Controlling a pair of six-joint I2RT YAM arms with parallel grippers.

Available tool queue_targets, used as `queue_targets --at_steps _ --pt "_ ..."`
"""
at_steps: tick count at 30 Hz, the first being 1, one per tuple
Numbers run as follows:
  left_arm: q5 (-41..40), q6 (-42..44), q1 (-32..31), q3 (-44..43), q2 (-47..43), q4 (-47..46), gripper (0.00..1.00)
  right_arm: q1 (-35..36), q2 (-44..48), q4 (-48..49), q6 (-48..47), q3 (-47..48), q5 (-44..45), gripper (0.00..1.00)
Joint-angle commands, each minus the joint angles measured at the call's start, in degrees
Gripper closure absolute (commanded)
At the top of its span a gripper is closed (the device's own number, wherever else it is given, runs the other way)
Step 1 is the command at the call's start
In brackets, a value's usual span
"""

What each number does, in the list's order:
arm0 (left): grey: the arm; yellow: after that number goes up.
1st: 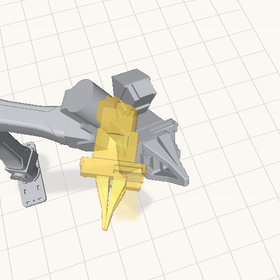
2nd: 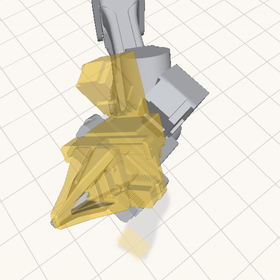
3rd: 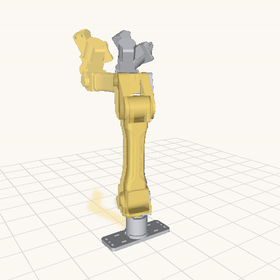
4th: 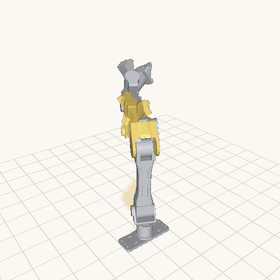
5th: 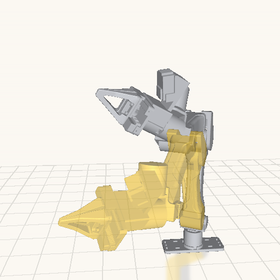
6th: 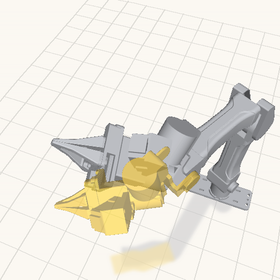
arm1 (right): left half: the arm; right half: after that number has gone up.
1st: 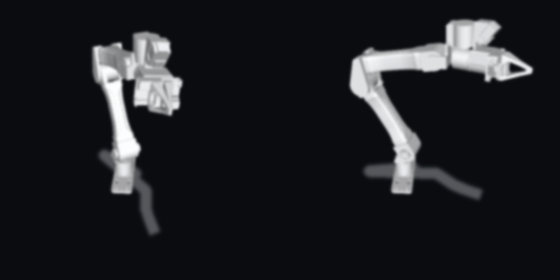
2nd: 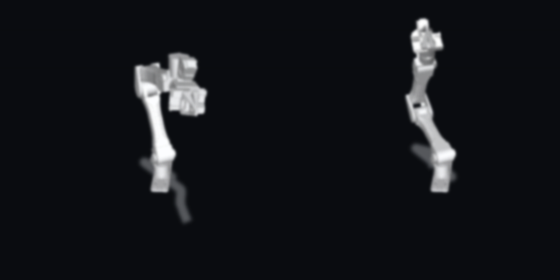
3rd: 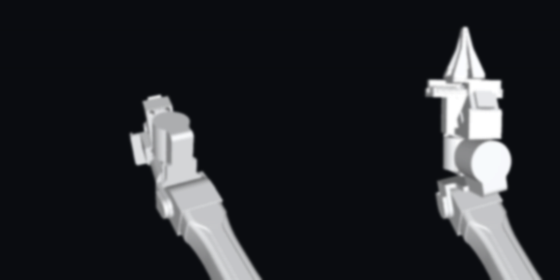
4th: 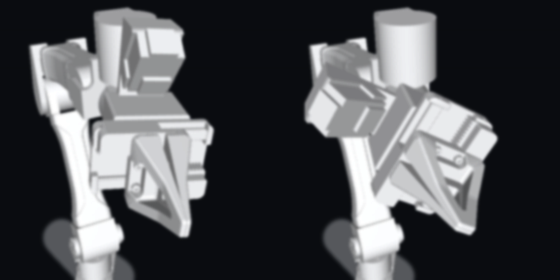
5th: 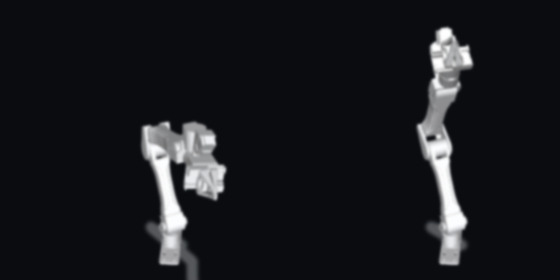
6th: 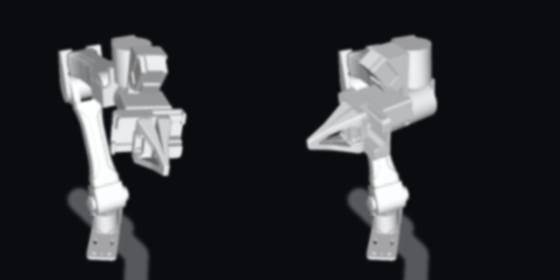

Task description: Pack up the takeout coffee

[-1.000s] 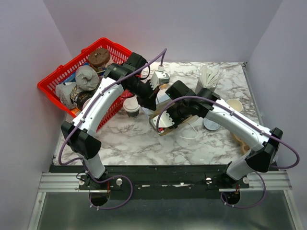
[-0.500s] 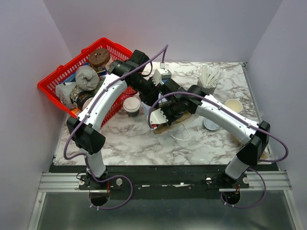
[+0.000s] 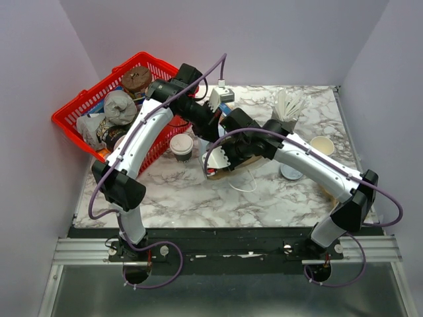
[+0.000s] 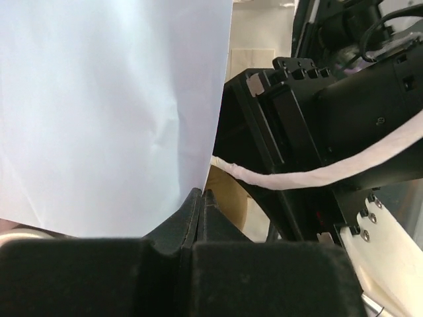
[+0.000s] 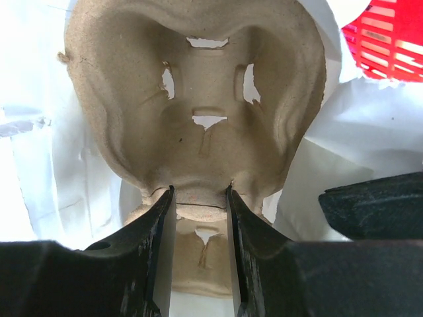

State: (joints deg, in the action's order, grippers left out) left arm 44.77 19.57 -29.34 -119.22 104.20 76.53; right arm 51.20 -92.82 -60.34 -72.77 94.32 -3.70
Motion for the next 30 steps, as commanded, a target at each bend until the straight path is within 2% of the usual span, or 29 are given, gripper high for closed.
queue_targets --at_steps 1,9,14,15,17,18,20,22,25,27,30 --pt "8.57 -5.33 2.0 0.91 -1.1 3.27 1.0 0.83 2.02 -2.13 3.24 3.93 1.95 1.0" --pt "19.72 -13.84 4.73 6.89 -3.39 1.51 1.0 3.64 -0.26 -17.44 8.87 17.28 -0.78 0.99" --pt "21.41 -17.11 4.82 7.17 -2.43 -1.03 1.0 3.82 -1.93 -21.05 10.63 17.92 -1.75 0.99" --pt "21.32 -17.37 4.82 6.64 -1.82 -1.47 0.97 3.82 -2.1 -20.88 10.72 17.56 -1.83 0.99" --pt "20.53 -18.34 5.08 5.23 -1.37 -2.7 0.84 3.73 -2.28 -20.61 11.33 16.95 -1.48 0.99" --pt "19.92 -18.6 5.17 4.79 -1.11 -3.14 0.71 3.73 -2.72 -20.52 11.6 16.68 -1.57 0.99" --pt "18.6 -18.34 5.87 3.83 -1.02 -3.76 0.66 3.21 -2.9 -20.61 12.47 15.98 -2.71 0.99" --pt "17.2 -18.17 6.4 3.03 -0.67 -4.02 0.57 2.5 -3.34 -20.61 13.09 15.45 -3.76 0.99" --pt "12.54 -16.94 8.24 0.31 -0.4 -5.25 0.5 1.71 -4.12 -21.05 13.8 15.54 -4.47 1.0" --pt "9.81 -18.6 10.34 -1.71 -0.49 -8.58 0.42 1.45 -4.65 -21.23 13.8 15.8 -4.12 0.99" --pt "6.49 -20.7 11.85 -3.12 -1.36 -13.94 0.37 1.1 -5.53 -21.23 13.89 16.5 -2.8 0.99"
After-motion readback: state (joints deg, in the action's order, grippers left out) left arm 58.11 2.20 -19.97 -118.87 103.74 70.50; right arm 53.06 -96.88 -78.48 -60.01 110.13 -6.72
